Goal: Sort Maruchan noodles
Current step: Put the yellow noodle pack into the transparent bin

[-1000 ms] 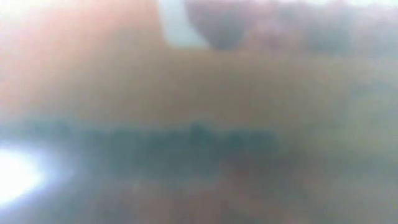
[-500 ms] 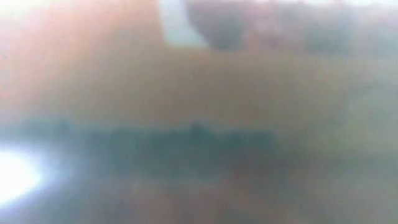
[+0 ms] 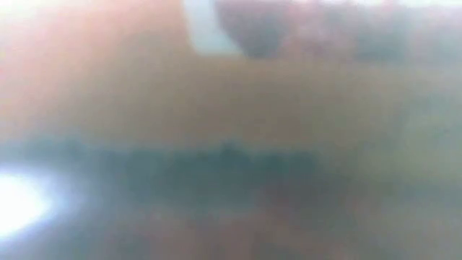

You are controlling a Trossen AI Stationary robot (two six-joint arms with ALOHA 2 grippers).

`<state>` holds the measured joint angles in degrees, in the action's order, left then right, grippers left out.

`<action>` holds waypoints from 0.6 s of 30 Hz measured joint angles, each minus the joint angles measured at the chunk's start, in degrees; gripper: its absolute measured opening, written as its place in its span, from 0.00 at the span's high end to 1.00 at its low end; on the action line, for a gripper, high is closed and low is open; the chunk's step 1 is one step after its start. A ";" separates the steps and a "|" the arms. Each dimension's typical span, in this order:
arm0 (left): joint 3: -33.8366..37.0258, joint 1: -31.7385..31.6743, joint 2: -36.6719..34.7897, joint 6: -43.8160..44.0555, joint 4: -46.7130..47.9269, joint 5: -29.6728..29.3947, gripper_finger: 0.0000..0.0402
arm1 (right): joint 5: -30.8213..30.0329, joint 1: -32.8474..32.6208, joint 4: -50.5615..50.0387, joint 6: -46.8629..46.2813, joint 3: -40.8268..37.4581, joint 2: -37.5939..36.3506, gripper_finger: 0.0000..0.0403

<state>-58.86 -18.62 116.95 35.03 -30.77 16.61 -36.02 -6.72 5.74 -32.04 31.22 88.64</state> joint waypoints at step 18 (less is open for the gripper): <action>-1.24 0.05 -0.04 -1.09 2.08 -1.54 0.52 | 0.03 0.19 2.73 2.67 0.00 0.07 0.50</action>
<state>-60.10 -18.57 116.90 33.93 -28.69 15.07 -35.99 -6.52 8.47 -29.36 31.22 88.71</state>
